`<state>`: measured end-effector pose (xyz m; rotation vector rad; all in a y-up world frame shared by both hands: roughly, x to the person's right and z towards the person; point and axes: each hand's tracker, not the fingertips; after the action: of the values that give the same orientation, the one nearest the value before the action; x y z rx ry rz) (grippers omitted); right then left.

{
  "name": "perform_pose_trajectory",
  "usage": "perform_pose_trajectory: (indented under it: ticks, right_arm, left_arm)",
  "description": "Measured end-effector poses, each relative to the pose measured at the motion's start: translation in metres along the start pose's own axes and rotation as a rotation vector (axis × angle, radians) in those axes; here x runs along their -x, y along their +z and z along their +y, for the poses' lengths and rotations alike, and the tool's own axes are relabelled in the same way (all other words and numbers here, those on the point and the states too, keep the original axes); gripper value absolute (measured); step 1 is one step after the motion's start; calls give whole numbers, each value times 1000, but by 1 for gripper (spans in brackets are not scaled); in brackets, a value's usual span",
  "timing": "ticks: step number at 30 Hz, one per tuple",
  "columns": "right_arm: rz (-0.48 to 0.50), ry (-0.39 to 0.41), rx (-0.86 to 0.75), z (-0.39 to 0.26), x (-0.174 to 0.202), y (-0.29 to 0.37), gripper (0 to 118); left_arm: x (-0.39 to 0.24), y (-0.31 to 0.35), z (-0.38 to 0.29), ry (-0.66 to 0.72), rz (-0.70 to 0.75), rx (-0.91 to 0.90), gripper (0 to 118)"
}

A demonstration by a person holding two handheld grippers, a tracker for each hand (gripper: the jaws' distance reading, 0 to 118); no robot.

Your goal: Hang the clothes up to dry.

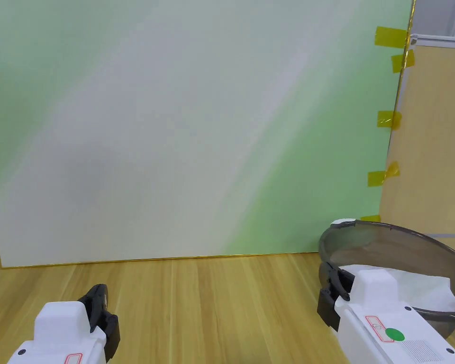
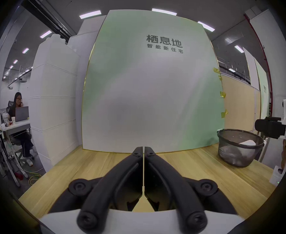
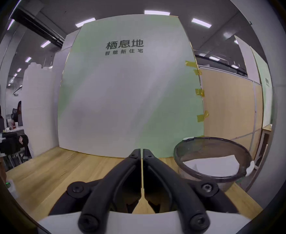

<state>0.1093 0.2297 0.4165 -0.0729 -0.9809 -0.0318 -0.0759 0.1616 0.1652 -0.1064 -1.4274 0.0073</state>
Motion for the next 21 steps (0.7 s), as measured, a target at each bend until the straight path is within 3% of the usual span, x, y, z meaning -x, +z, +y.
perform_pose_trajectory:
  ticks: [2, 6, 10, 12, 15, 18, 21]
  right_arm:
    - [-1, -1, -4, 3, -5, 3, 2]
    - [-13, -23, -5, 7, -19, 6, 2]
    - [-27, -38, 0, 5, -32, 10, 2]
    - [-41, -31, 11, 2, -40, 10, 2]
    - [-59, -9, 29, -1, -53, 13, 2]
    - [-81, -2, 57, -1, -71, 12, 2]
    - [-86, -25, 109, 8, -98, 1, 2]
  left_arm:
    - [-5, -3, 3, 15, -20, 7, 3]
    - [-14, -14, 13, 21, -197, 3, 3]
    - [-7, -13, 36, 101, -696, 118, 3]
    - [-8, -18, 43, 126, -862, 150, 3]
    - [-23, -36, 39, -25, -879, 103, 3]
    - [-31, -44, 37, 20, -972, 124, 3]
    - [-35, -57, 34, 24, -972, 121, 3]
